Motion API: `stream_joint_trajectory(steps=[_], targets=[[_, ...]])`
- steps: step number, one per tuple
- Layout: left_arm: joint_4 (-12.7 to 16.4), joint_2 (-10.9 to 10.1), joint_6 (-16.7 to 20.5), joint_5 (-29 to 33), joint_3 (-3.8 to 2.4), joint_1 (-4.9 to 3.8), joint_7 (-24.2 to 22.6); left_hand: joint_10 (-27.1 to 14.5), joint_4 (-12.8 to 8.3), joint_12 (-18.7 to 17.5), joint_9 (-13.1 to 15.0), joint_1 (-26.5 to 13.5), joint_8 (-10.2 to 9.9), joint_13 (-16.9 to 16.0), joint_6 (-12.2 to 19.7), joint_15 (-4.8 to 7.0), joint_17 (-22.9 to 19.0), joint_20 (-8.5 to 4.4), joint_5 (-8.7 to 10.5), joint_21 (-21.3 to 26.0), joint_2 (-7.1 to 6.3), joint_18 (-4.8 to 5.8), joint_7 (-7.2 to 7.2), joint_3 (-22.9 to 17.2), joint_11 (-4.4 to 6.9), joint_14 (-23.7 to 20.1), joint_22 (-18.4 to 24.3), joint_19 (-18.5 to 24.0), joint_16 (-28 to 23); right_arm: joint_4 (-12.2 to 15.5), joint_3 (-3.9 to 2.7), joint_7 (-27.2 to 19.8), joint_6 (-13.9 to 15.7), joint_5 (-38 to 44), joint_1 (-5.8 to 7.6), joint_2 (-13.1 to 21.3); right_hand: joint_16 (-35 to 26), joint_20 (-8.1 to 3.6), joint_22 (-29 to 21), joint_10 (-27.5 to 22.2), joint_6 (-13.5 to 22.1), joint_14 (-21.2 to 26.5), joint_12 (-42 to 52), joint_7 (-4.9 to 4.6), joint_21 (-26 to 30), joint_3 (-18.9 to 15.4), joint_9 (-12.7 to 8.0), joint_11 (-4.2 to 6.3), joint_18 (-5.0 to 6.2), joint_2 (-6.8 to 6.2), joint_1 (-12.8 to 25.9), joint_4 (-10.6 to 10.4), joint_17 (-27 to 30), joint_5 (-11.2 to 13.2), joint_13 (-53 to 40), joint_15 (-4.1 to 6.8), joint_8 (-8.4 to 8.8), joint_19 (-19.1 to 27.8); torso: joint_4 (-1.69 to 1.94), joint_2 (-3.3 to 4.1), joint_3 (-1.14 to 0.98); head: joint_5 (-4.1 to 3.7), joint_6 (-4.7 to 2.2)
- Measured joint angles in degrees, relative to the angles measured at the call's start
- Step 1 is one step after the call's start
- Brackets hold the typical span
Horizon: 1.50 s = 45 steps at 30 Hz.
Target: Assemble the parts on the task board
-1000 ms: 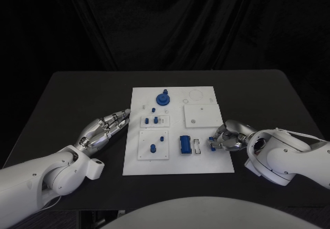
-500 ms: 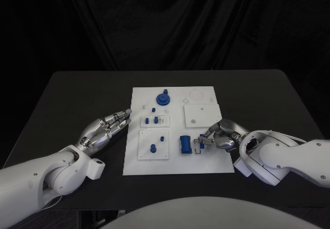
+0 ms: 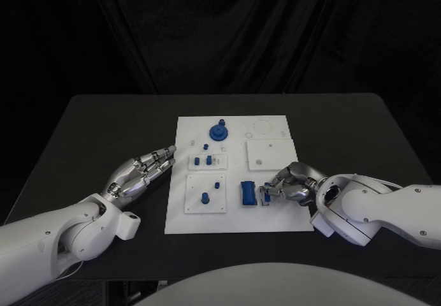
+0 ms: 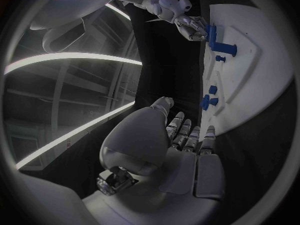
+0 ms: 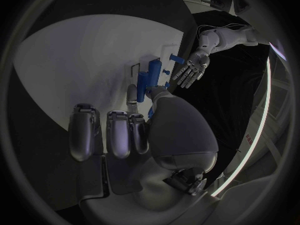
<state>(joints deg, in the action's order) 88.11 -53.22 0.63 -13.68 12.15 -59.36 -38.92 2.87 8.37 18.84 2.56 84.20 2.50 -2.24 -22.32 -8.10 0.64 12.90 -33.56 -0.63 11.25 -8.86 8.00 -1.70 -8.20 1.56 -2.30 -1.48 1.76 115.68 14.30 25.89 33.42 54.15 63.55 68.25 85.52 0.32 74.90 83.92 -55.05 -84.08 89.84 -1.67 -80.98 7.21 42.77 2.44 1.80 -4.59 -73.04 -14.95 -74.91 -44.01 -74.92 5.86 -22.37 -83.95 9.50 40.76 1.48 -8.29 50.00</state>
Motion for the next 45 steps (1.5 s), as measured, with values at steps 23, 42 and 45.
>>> stream_joint_trajectory(steps=[23,42,45], targets=[[-0.1,0.1,-0.2,0.0,0.0,0.0,0.0,0.0,0.0,0.0,0.0,0.0,0.0,0.0,0.0,-0.21,0.0,0.2,0.0,0.0,0.0,0.0,0.0,0.0,0.0,-0.2,0.0,0.2,0.0,-0.8,-0.01,3.3,-3.5,2.1,0.0,-1.0,-0.3,0.0,0.0,0.0,0.6,0.0,0.0,-0.18,0.5,-2.5,-0.6,0.01,0.0,1.39,5.2,-1.7,0.0,14.5,0.0,0.01,-0.49,0.0,-0.08,-0.02,-0.05,0.12,0.0],[-0.4,0.3,-0.5,0.0,0.0,0.1,0.0,-0.2,0.2,0.0,0.0,0.0,0.0,0.0,0.0,-0.37,0.0,0.2,0.0,0.0,0.0,0.01,0.0,-0.2,-0.19,0.0,0.0,0.2,0.0,-1.5,0.02,3.2,-2.7,3.0,0.0,-1.6,-0.3,0.0,0.0,0.0,0.5,0.0,0.0,-0.32,0.4,-6.0,-1.0,0.01,0.0,3.25,10.0,-1.8,0.0,21.5,0.0,0.01,-2.01,0.0,-0.03,-0.06,-0.04,0.35,0.0],[-0.5,0.4,-0.5,0.0,0.0,0.13,0.0,-0.2,0.2,0.0,0.0,0.0,0.0,0.0,0.0,-0.41,0.0,0.2,0.0,0.0,0.0,0.0,0.0,-0.2,-0.21,0.0,-0.1,0.2,0.0,-1.5,0.02,3.1,-2.6,3.4,0.0,-1.6,-0.3,0.0,0.0,0.0,0.1,0.0,0.0,-0.02,0.4,-6.9,-0.5,0.01,0.0,3.54,11.1,-1.8,0.0,22.6,0.0,0.01,-3.07,0.0,-0.03,-0.06,-0.03,0.4,0.0]])
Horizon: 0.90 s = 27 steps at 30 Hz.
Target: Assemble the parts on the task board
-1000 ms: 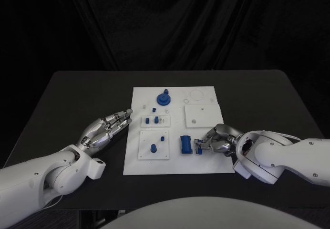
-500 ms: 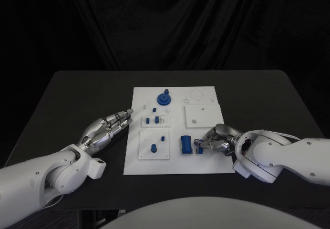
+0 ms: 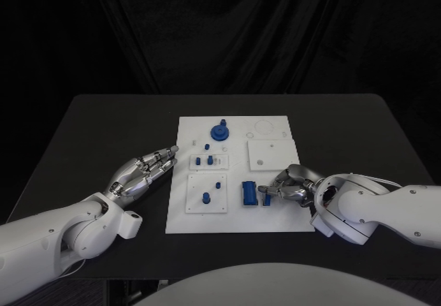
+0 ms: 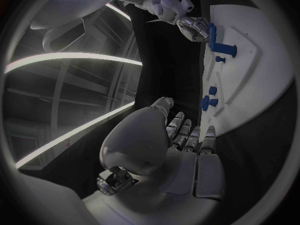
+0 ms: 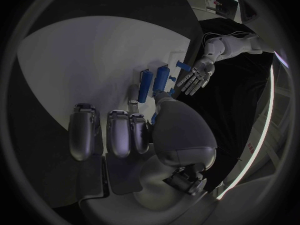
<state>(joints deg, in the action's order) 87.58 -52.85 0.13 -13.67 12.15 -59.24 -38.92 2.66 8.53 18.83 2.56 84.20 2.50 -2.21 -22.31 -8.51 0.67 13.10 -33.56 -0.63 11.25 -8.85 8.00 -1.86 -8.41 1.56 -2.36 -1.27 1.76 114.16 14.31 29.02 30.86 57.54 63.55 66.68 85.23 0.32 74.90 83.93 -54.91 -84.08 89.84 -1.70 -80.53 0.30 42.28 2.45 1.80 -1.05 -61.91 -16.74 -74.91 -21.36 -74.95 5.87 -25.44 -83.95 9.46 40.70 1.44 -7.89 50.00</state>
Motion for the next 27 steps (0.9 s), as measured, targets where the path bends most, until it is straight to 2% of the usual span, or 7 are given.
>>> stream_joint_trajectory(steps=[5,9,12,14,18,22,27], targets=[[-0.1,0.0,-0.1,0.0,0.0,0.02,0.0,0.0,0.0,0.0,0.0,0.0,0.0,0.0,0.0,0.0,0.0,0.0,0.0,0.0,0.0,0.0,0.0,0.0,0.0,0.0,0.0,0.0,0.0,0.1,0.0,-0.1,0.2,0.6,0.0,0.0,0.0,0.0,0.0,0.0,-0.4,0.0,0.0,0.41,0.0,-1.4,2.2,0.0,0.0,0.61,1.2,0.0,0.0,0.8,0.0,0.0,-3.04,0.0,-0.03,0.0,-0.01,0.05,0.0],[-0.1,0.1,-0.2,0.0,0.0,0.04,0.0,0.2,0.0,0.0,0.0,0.0,0.0,0.0,0.2,0.0,0.0,0.0,0.0,0.0,0.0,0.0,0.2,0.0,-0.15,0.0,0.0,0.0,0.0,0.1,-0.01,-0.1,0.2,0.9,0.0,0.0,0.0,-0.15,0.0,0.0,0.6,0.0,0.0,1.4,0.0,-3.0,6.7,0.64,0.0,1.39,1.9,0.0,0.0,1.2,0.0,0.59,-7.99,-0.1,-0.04,-0.01,-0.01,0.05,0.0],[-0.2,0.1,-0.2,0.0,0.0,0.05,0.0,0.2,0.0,0.0,0.0,0.0,0.0,0.0,0.2,0.0,0.0,0.0,0.0,0.0,0.0,-0.01,0.2,0.0,-0.15,0.0,0.0,0.0,0.0,0.1,-0.01,-0.1,0.2,1.2,0.0,0.0,0.0,-0.43,0.0,0.0,1.3,0.2,0.0,1.66,0.0,-3.5,9.1,1.05,0.0,1.74,2.3,0.0,0.0,1.5,0.0,0.79,-10.55,0.0,-0.04,-0.02,-0.02,0.05,0.0],[-0.2,0.1,-0.2,0.0,0.0,0.06,0.0,0.2,0.0,0.0,0.0,0.0,0.0,0.0,0.2,0.0,0.0,0.0,0.0,0.0,0.0,0.0,0.2,0.0,-0.15,0.0,0.0,0.0,0.0,0.1,-0.01,-0.1,0.2,1.3,0.0,0.0,0.0,-0.43,0.0,0.0,1.4,0.2,0.0,1.78,0.0,-3.8,10.0,1.04,0.0,1.74,2.3,0.0,0.0,1.5,0.0,0.79,-11.39,0.0,-0.04,-0.03,-0.03,0.05,0.0],[-0.2,0.2,-0.3,0.0,0.0,0.07,0.0,0.2,0.0,0.0,0.0,0.0,0.0,0.0,0.2,0.0,0.0,0.0,0.0,0.0,0.0,0.0,0.2,0.0,-0.15,0.0,0.0,0.0,0.0,0.1,-0.01,-0.1,0.2,1.6,0.0,0.1,0.0,-0.43,0.0,0.0,1.5,0.2,0.0,1.87,0.0,-3.8,10.6,1.04,0.0,1.74,2.3,0.0,0.0,1.5,0.0,0.79,-11.56,0.0,-0.07,-0.03,-0.03,0.2,0.0],[-0.2,0.2,-0.3,0.0,0.0,0.09,0.0,0.2,0.2,0.0,0.0,0.0,0.0,0.0,0.2,0.0,0.0,0.0,0.27,0.0,0.0,0.0,0.2,-0.2,-0.15,0.0,0.0,0.0,0.0,0.2,-0.01,-0.1,0.4,1.7,0.0,0.3,0.0,-0.54,0.0,0.0,2.3,0.2,0.0,1.88,0.0,-3.9,11.4,1.04,0.0,1.89,2.4,0.1,0.0,1.4,0.0,0.79,-12.55,-0.1,-0.08,-0.03,-0.03,0.31,0.0],[-0.3,0.2,-0.4,0.0,0.0,0.1,0.0,0.2,0.2,0.0,0.0,0.0,0.0,0.0,0.2,0.01,0.0,0.0,0.27,0.0,0.0,-0.01,0.2,-0.2,-0.15,0.0,0.0,0.0,0.0,0.5,-0.01,-0.4,0.5,1.8,0.0,0.9,0.0,-0.81,0.0,0.2,3.1,0.0,0.0,2.08,0.0,-3.9,12.6,1.25,0.01,1.62,1.0,0.1,0.0,-0.8,0.0,0.99,-13.51,0.0,-0.07,-0.02,-0.02,0.32,0.0]])
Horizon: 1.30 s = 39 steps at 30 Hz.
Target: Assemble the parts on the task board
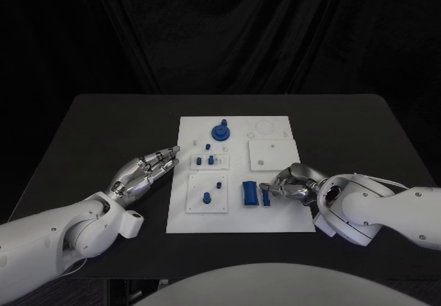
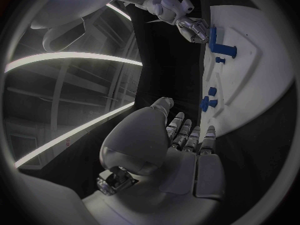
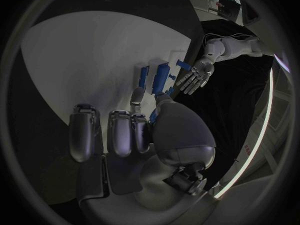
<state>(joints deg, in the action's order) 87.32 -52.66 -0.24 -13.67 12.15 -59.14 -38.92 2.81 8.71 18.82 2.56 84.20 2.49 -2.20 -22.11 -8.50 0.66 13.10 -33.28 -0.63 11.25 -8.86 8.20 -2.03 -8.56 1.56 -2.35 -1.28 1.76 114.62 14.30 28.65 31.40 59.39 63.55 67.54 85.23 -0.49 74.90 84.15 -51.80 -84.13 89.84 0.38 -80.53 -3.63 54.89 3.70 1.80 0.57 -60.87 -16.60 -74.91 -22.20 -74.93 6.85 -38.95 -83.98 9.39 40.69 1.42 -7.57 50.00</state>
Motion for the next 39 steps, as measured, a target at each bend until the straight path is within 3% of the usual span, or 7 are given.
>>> stream_joint_trajectory(steps=[7,20,27,29,34,36,39], targets=[[0.0,-0.1,0.0,0.0,0.0,0.02,0.0,0.0,0.0,0.0,0.0,0.0,0.0,0.0,0.0,0.0,0.0,0.0,0.0,0.0,0.0,0.01,0.0,0.0,0.0,0.0,0.0,0.0,0.0,1.0,0.0,-0.3,-0.3,0.1,0.0,1.9,0.0,-0.02,0.0,-0.2,0.7,0.2,0.0,0.31,0.0,0.6,1.6,0.2,-0.01,-1.3,-6.0,0.6,0.0,-4.8,0.0,0.25,-0.99,0.0,0.04,0.02,0.02,-0.08,0.0],[-0.1,0.0,0.0,0.0,0.0,0.06,0.0,0.0,0.0,0.0,0.0,0.0,0.0,0.0,0.0,0.0,0.0,0.0,0.0,0.0,0.0,0.0,0.0,0.0,0.0,0.0,0.0,0.0,0.0,1.4,0.02,-0.4,-2.8,0.3,0.0,3.0,0.0,-0.23,0.0,0.0,0.7,0.0,0.0,0.31,0.0,1.3,2.6,0.4,0.0,-3.36,-11.2,1.3,0.0,-1.4,0.0,0.46,-1.8,-0.2,0.02,0.01,0.04,-0.29,0.0],[0.2,-0.5,0.1,0.0,0.0,0.07,0.0,0.0,0.1,0.4,0.0,0.0,0.0,0.0,-0.2,0.0,0.0,0.0,0.0,0.0,0.0,0.0,0.21,-0.1,0.01,0.0,0.0,0.0,0.0,1.2,0.04,-3.1,-1.6,0.4,-0.02,3.4,-1.6,-0.23,0.0,0.0,0.7,0.0,0.0,0.31,2.5,0.8,1.7,0.4,0.08,-1.87,-10.4,0.1,0.0,-1.0,0.0,0.46,-1.03,-0.2,-0.07,-0.04,0.06,0.06,0.0],[0.5,-0.9,0.2,0.0,0.0,0.07,0.0,0.0,0.1,0.4,0.0,0.0,0.0,-0.1,-0.2,0.0,0.0,0.0,0.0,0.0,0.0,0.0,0.2,-0.4,0.01,0.0,0.0,0.0,0.0,0.9,0.04,-6.0,0.5,0.3,-0.02,3.5,-3.0,-0.23,0.0,0.0,0.7,0.0,0.0,0.3,4.7,0.7,0.7,0.4,1.32,-1.18,-9.7,0.1,0.2,-2.2,0.0,0.46,-0.17,-0.2,-0.07,-0.04,0.06,-0.04,0.0],[1.5,-1.9,1.0,0.1,-0.01,0.07,0.0,0.1,0.3,1.1,0.0,0.2,0.0,-0.2,-0.4,0.21,0.0,-0.43,-0.29,0.0,-0.23,0.0,0.31,-0.7,-0.07,-0.2,0.1,0.0,0.0,0.3,0.0,-17.5,7.9,-2.4,-0.03,3.6,-11.5,0.56,0.0,-1.5,-0.3,1.5,-6.6,-0.52,16.3,2.7,-4.5,-0.33,3.19,-0.95,-11.2,-0.2,11.2,-10.1,0.0,-0.51,4.47,4.4,0.03,-0.03,0.04,-0.22,0.01],[2.2,-2.4,1.3,0.5,-0.01,0.07,0.0,0.4,0.2,1.9,0.1,0.4,0.0,-0.2,-1.2,0.43,0.0,-1.15,-0.72,0.0,-0.4,0.01,0.27,-1.0,-0.19,-0.4,0.1,0.0,0.0,0.0,-0.03,-24.1,10.6,-5.4,-0.01,3.6,-26.0,2.18,-2.2,-15.6,0.8,11.4,-21.2,-2.3,33.7,5.2,-7.6,-2.22,6.41,-0.71,-12.9,0.2,28.7,-11.1,7.5,-2.58,7.4,14.5,0.04,-0.03,0.03,-0.18,0.01],[3.3,-3.0,1.8,1.8,-0.01,-0.03,0.0,0.9,0.8,2.4,0.1,0.3,0.0,-0.2,-1.6,0.95,0.0,-3.04,-0.83,-0.4,-0.65,1.3,0.27,-1.6,0.2,-0.1,-0.3,-0.5,0.1,-1.0,-0.03,-33.5,12.5,-11.1,0.33,2.9,-37.6,4.61,-7.0,-30.5,2.5,21.0,-37.9,-4.72,50.1,6.9,-11.4,-5.05,7.65,-0.35,-11.7,0.4,38.8,-10.3,20.5,-5.64,10.57,22.8,0.01,-0.09,0.03,-0.03,0.01]])
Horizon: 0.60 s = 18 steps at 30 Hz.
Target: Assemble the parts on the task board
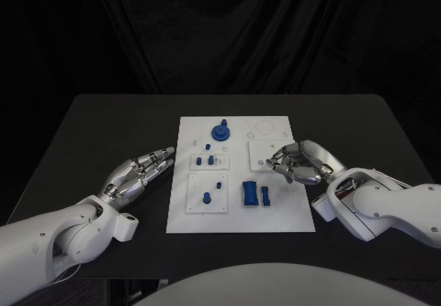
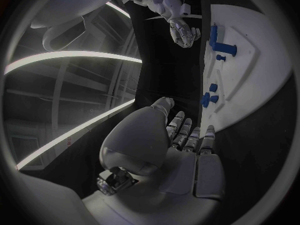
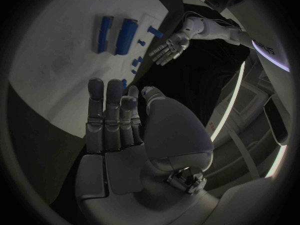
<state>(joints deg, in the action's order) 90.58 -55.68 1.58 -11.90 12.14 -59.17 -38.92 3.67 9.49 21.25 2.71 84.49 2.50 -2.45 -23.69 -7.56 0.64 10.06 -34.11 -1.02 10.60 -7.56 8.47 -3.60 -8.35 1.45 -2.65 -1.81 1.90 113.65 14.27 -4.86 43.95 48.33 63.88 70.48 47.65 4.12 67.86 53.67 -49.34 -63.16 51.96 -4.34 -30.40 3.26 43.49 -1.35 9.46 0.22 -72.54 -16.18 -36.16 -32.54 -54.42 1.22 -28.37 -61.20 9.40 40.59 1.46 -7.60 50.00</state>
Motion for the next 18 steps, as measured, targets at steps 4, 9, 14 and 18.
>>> stream_joint_trajectory(steps=[4,9,14,18], targets=[[0.9,-0.4,0.5,2.5,0.05,-1.13,0.0,0.8,3.6,0.7,0.0,-1.8,0.0,-0.1,-0.8,0.8,0.1,-2.22,0.92,-0.6,-0.99,1.9,-0.17,0.7,0.67,0.0,-0.9,-1.0,0.3,-2.5,-0.03,-11.0,0.3,-8.2,0.79,-2.1,-14.0,4.94,-9.1,-12.7,3.9,16.1,-15.6,-4.52,14.3,-0.9,-7.5,-6.75,-2.33,1.44,7.1,0.8,8.2,3.9,12.2,-7.61,6.7,12.4,-0.14,-0.27,-0.02,0.11,0.0],[1.2,-0.2,0.9,4.8,-0.04,-2.16,0.0,1.6,7.4,-0.5,-0.2,-5.0,0.0,0.0,1.5,1.33,0.1,-2.55,2.87,-0.4,-0.57,1.88,-0.96,3.5,1.47,-0.1,-0.2,-0.5,0.3,-5.5,-0.02,-20.1,-1.2,-16.4,1.06,-4.4,-28.4,11.35,-27.3,-24.2,7.5,29.9,-29.2,-4.81,26.5,-7.0,-19.4,-11.95,-4.12,2.63,11.0,-0.6,21.7,8.7,29.5,-13.81,16.7,30.1,-0.47,-0.94,-0.1,0.56,0.0],[0.5,1.0,0.9,6.3,0.0,-2.48,0.0,1.3,7.4,-4.2,-1.0,-8.1,-0.7,0.3,8.9,1.73,-0.1,-1.22,6.22,0.0,1.78,0.57,-5.92,8.5,2.21,-0.5,0.8,0.7,-0.4,-8.4,0.01,-26.2,-4.3,-22.2,1.12,-6.5,-35.0,12.61,-52.3,-31.6,11.1,43.1,-30.8,-1.53,28.7,-12.7,-28.8,-8.82,-5.48,4.87,10.8,-0.5,30.4,11.1,39.8,-11.14,22.28,51.0,-1.03,-2.31,-0.34,1.31,0.0],[-0.6,2.4,0.9,7.0,0.0,-2.56,0.0,0.8,7.3,-7.5,-1.4,-9.1,-1.1,0.6,14.0,1.48,-0.2,-0.29,10.0,0.0,2.92,0.44,-12.53,11.7,3.64,-0.8,1.0,0.8,-0.7,-10.2,0.02,-29.4,-7.0,-24.9,1.01,-7.3,-38.3,12.6,-59.2,-39.5,23.0,52.3,-32.1,4.08,29.1,-15.8,-36.0,-6.89,-5.48,5.99,10.3,-0.6,33.5,12.2,45.2,-9.8,25.56,56.3,-1.65,-3.64,-0.57,1.94,0.0]])
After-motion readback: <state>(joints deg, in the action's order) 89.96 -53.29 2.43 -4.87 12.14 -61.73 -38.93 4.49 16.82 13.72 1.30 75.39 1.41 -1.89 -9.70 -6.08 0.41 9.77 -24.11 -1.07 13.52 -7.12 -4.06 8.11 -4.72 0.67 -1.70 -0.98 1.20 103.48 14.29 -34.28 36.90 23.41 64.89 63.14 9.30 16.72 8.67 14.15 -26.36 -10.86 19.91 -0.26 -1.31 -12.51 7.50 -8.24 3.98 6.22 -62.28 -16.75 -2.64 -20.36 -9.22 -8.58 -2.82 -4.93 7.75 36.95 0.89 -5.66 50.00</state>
